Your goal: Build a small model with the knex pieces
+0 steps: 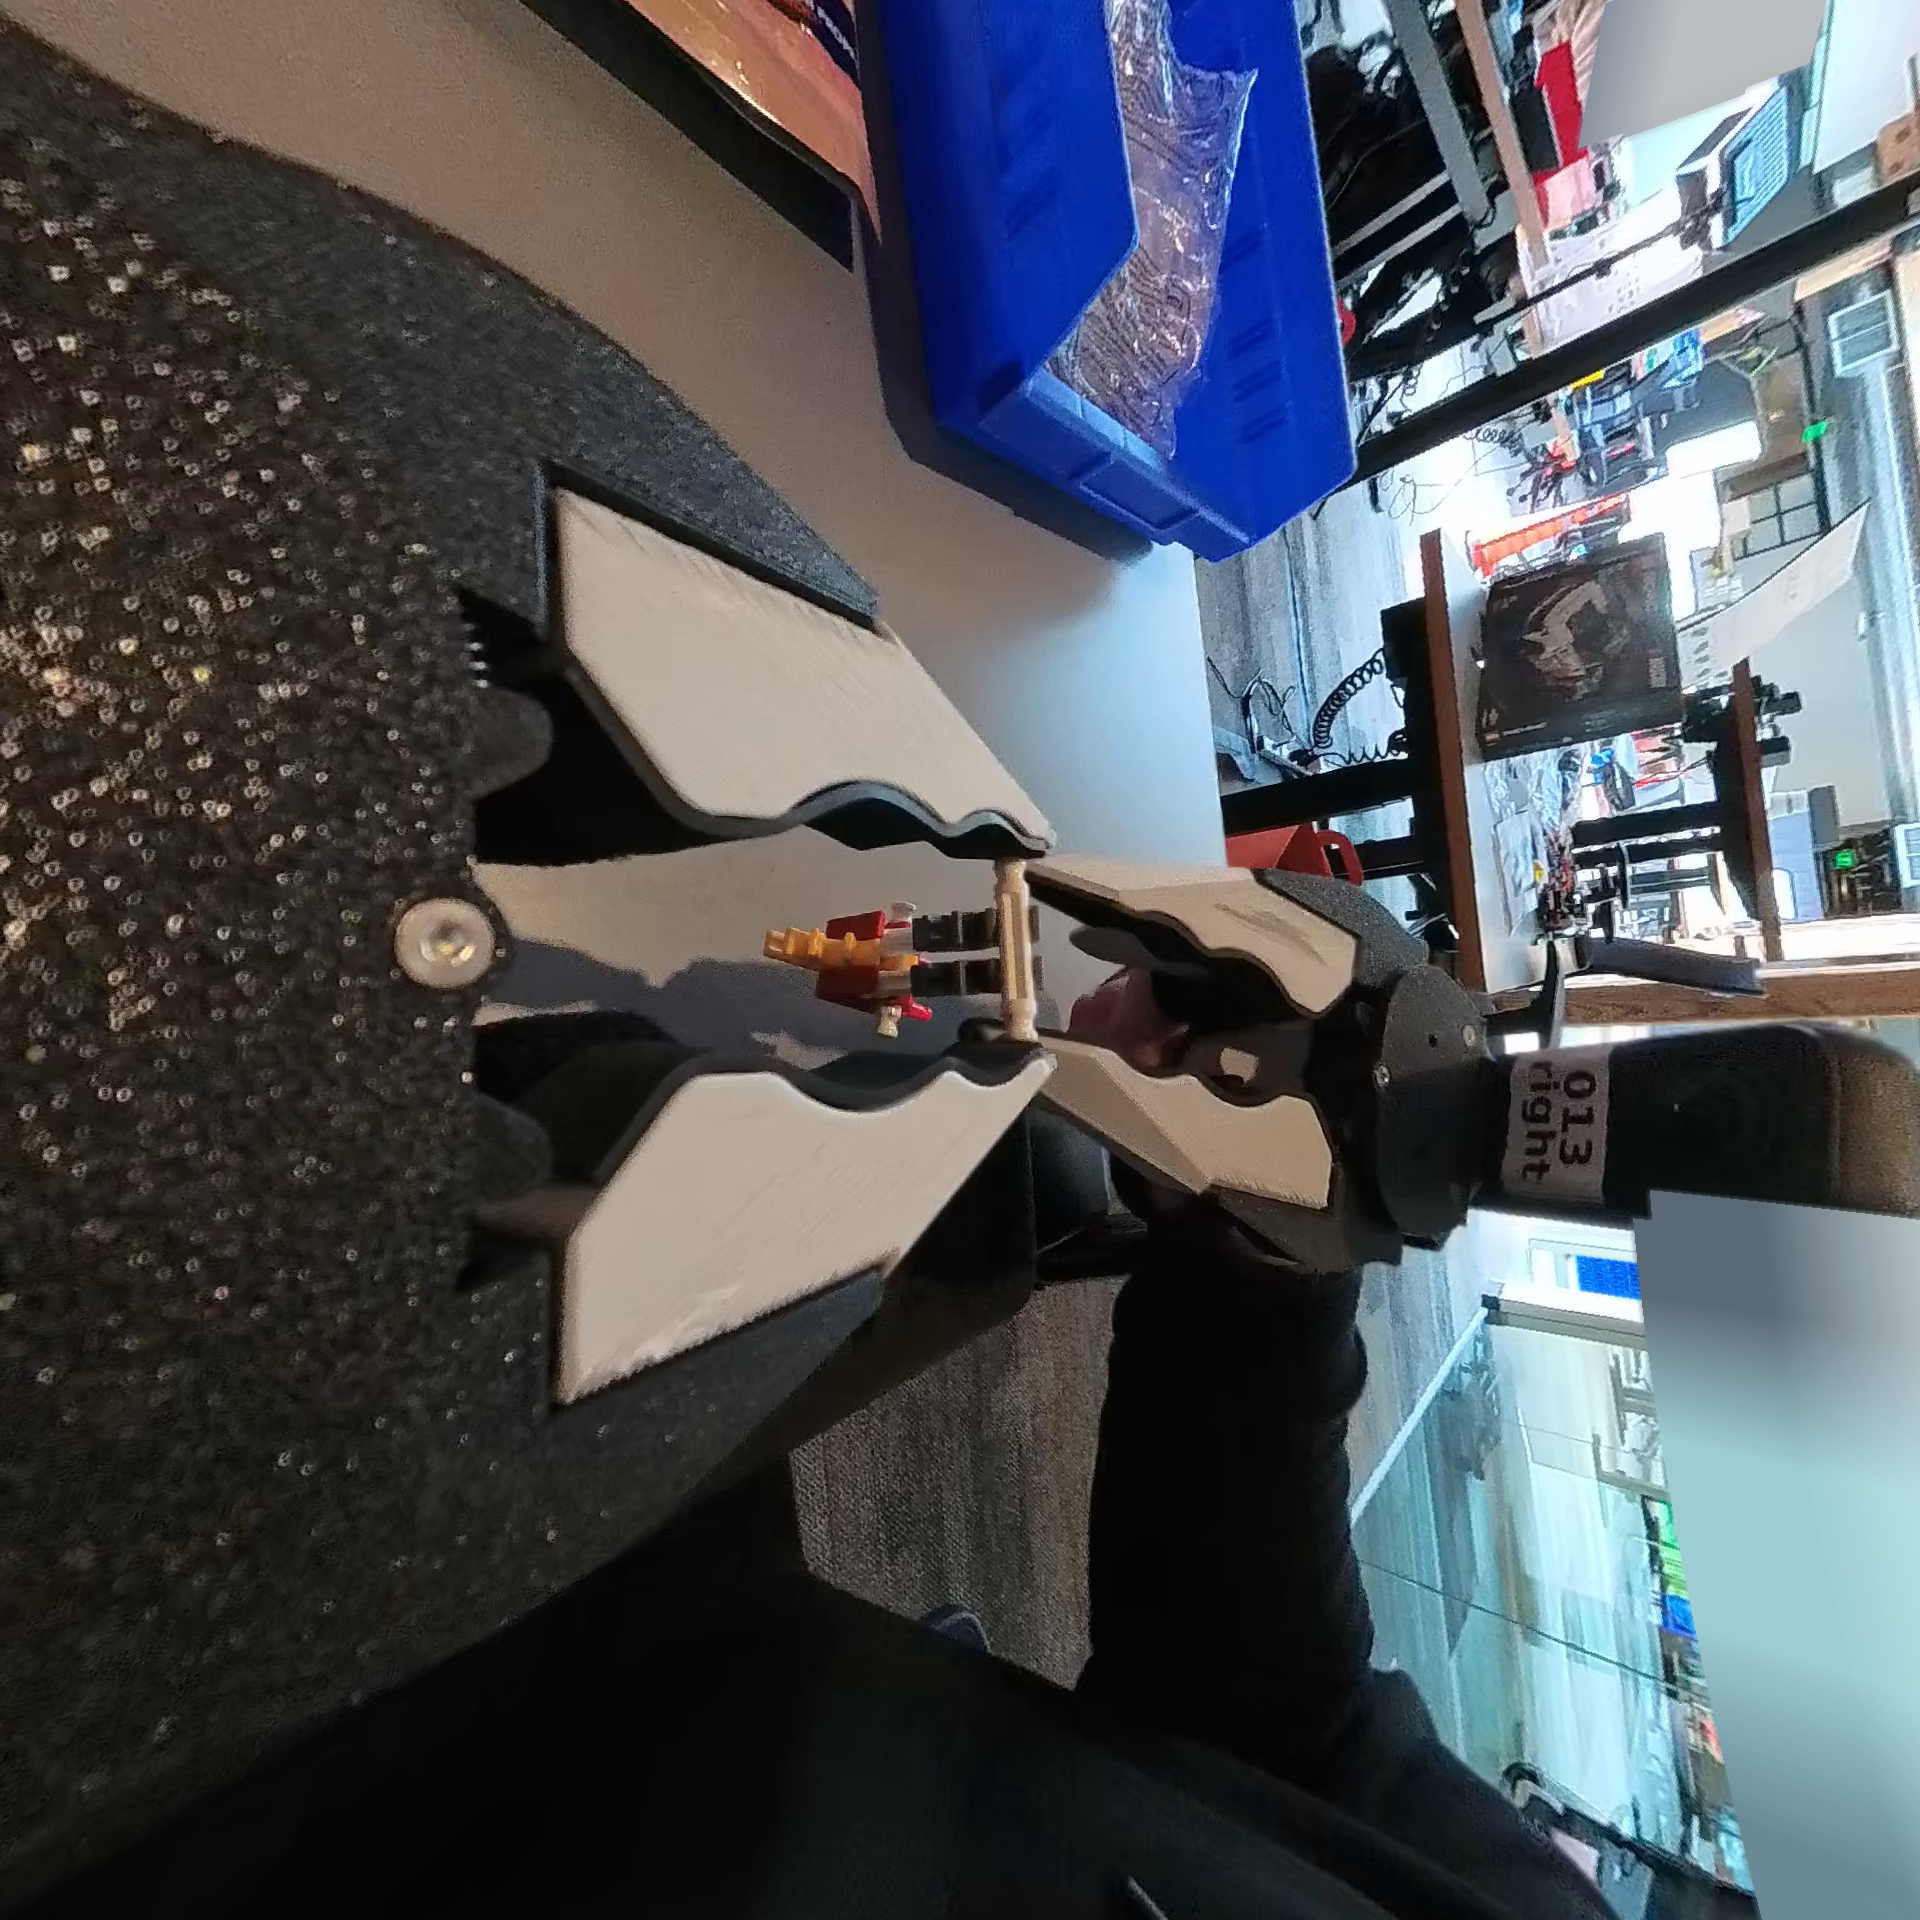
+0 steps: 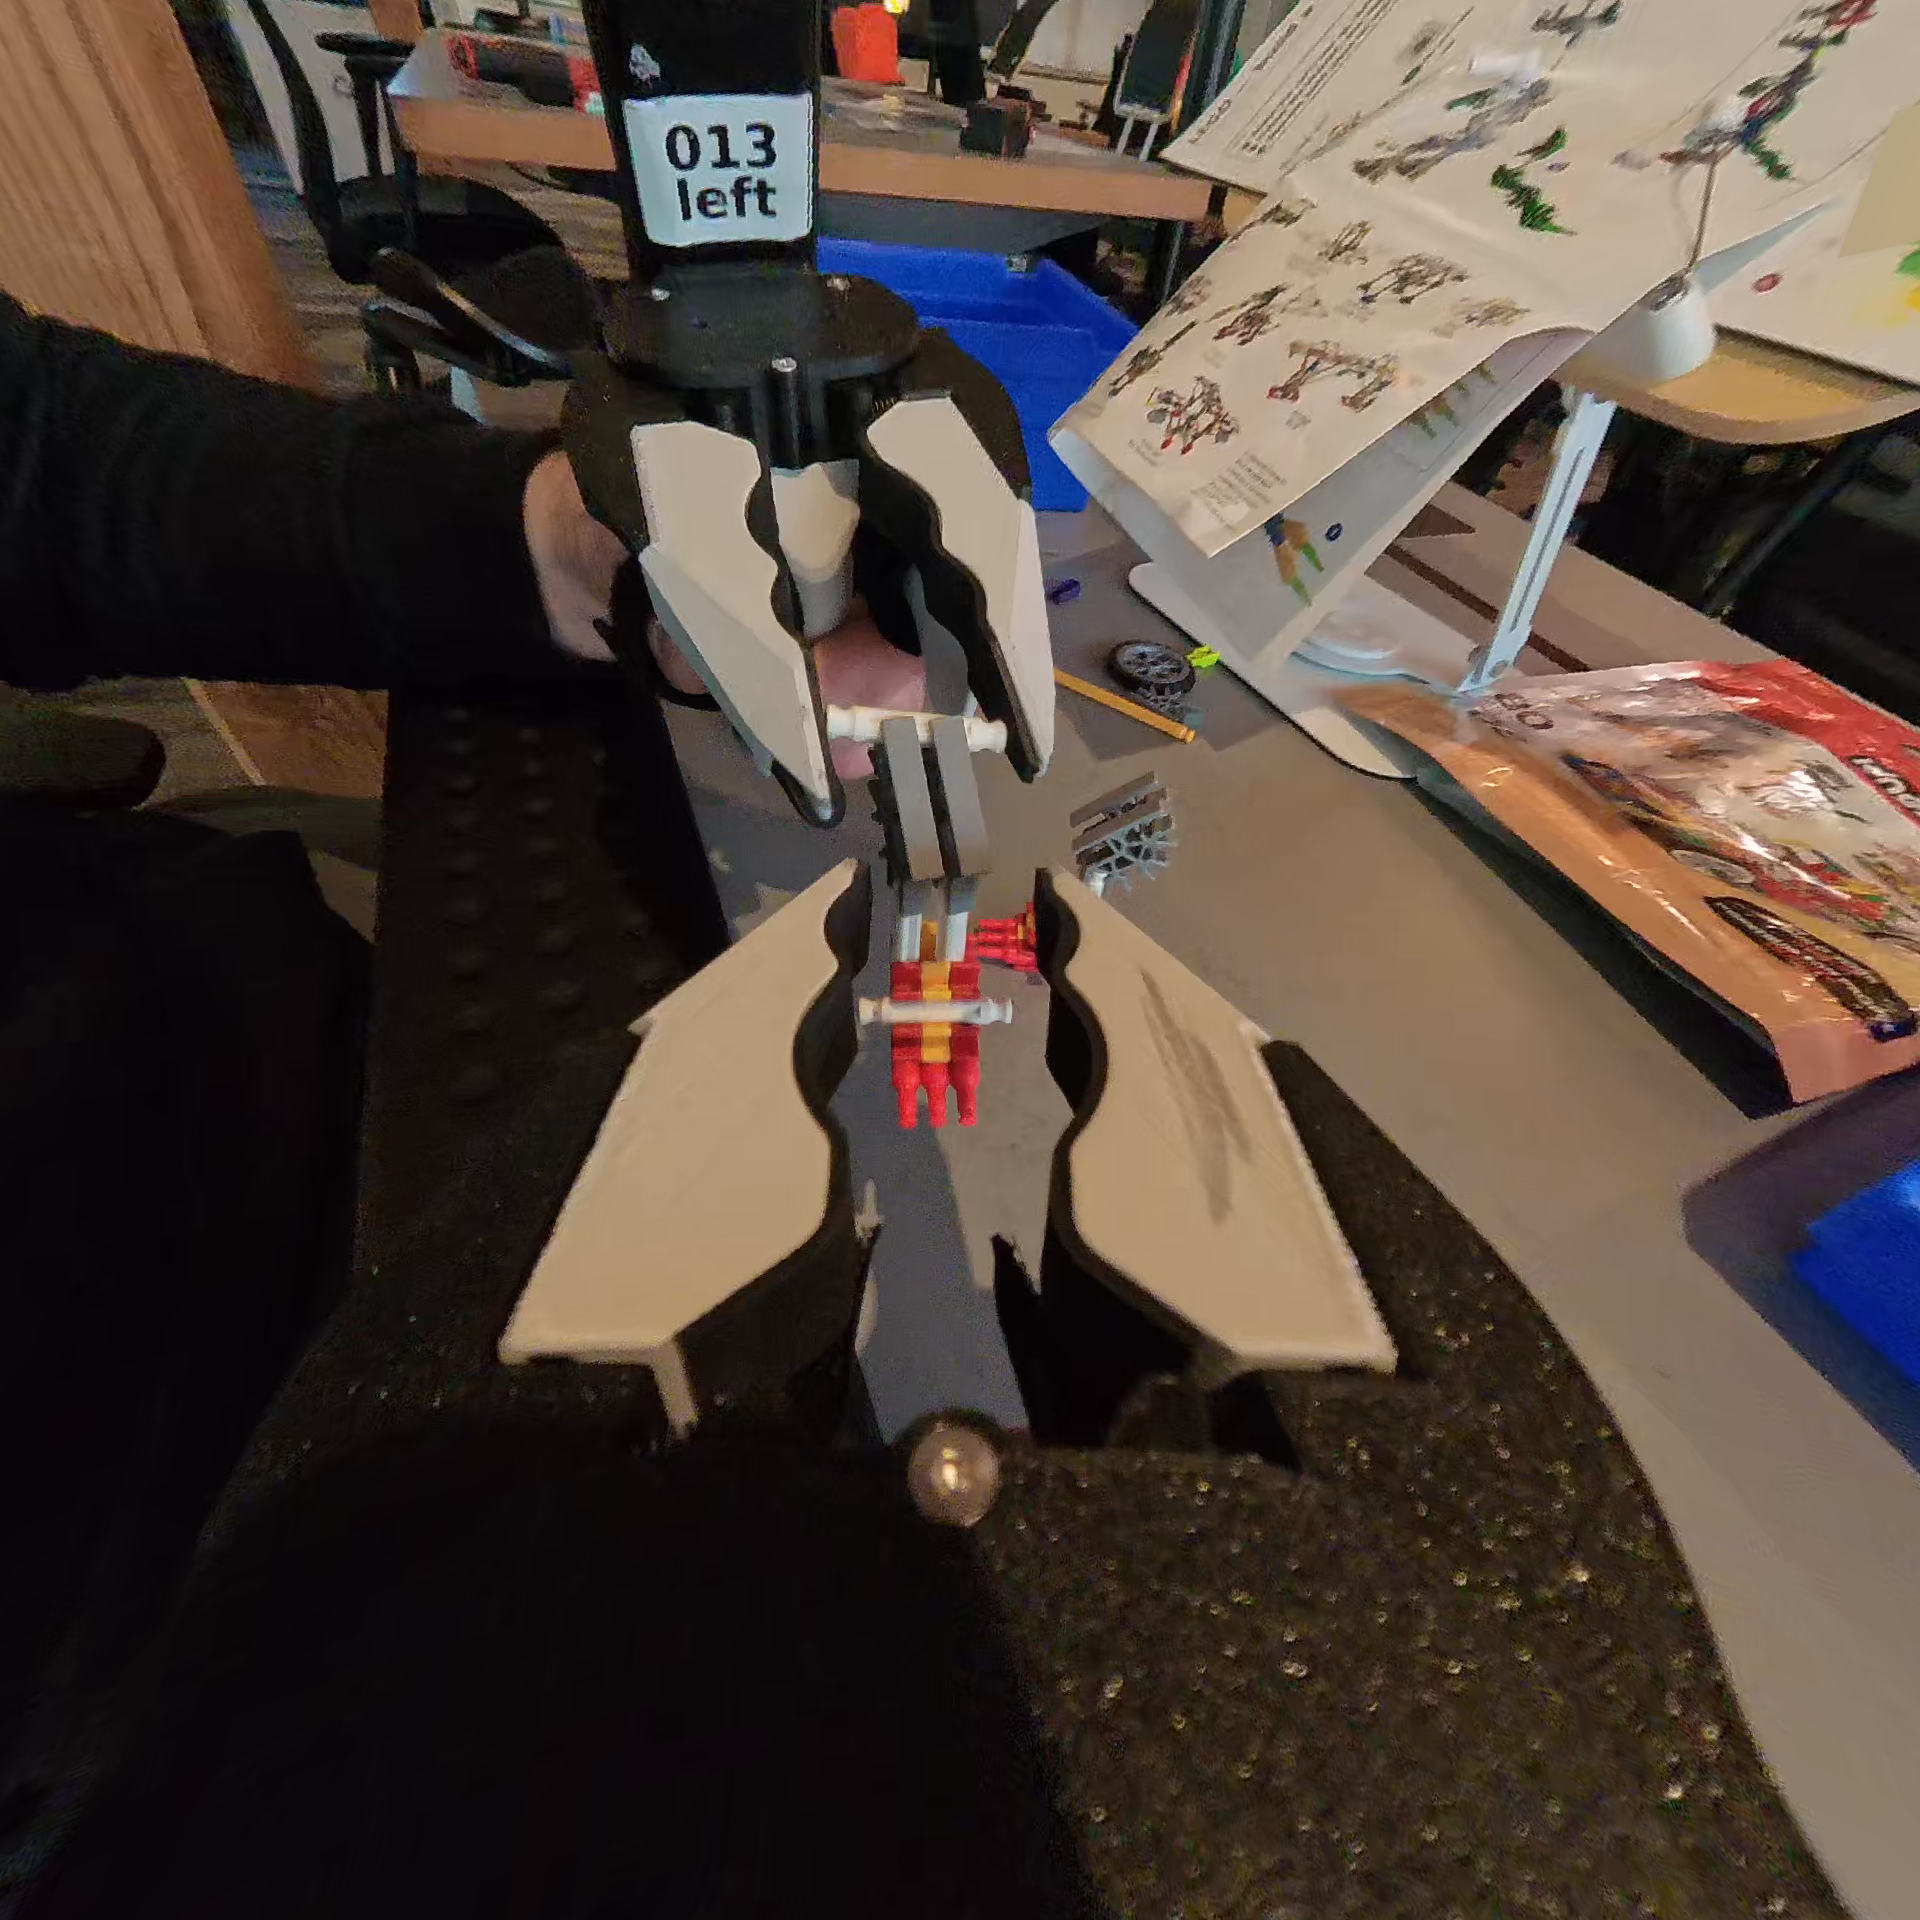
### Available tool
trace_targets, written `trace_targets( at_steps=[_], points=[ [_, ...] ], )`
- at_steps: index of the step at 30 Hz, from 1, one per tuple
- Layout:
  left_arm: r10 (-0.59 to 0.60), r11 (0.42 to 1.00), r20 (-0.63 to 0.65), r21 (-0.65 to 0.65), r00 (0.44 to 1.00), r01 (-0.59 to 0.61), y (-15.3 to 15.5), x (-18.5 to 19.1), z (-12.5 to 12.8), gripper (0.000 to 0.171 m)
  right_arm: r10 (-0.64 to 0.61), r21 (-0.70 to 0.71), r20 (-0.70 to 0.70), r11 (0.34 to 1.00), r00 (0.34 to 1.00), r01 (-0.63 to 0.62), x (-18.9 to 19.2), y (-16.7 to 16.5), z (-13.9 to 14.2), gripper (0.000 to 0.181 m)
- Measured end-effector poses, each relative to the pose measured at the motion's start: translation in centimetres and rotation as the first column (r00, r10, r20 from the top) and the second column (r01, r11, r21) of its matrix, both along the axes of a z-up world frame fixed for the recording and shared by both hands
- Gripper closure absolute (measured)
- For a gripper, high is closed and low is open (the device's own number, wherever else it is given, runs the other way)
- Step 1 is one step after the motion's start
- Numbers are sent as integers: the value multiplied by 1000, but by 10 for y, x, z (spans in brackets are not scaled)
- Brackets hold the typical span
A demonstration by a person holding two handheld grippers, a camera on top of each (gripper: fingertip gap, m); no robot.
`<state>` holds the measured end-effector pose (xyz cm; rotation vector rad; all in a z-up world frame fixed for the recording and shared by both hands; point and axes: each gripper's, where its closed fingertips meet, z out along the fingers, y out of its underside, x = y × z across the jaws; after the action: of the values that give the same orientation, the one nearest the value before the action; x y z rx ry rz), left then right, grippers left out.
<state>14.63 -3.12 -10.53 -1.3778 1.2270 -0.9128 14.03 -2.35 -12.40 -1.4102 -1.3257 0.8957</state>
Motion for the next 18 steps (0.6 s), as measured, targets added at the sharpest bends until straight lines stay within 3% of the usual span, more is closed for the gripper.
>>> trace_targets(
  at_steps=[4,9,13,18],
  points=[
    [1,1000,-56,8,998,-1,2,2,-13,137,25,2,54,1000,998,-25,-7,0,-14,162],
    [11,1000,-137,23,990,-8,7,4,-30,137,17,-19,163,1000,986,-14,-2,6,-35,161],
    [21,999,-174,27,985,-17,9,5,-39,137,28,-72,123,997,992,-19,2,7,-27,159],
    [30,999,-223,33,974,-23,11,5,-52,137,49,-77,190,996,981,-35,1,6,-39,161]
  ],
)
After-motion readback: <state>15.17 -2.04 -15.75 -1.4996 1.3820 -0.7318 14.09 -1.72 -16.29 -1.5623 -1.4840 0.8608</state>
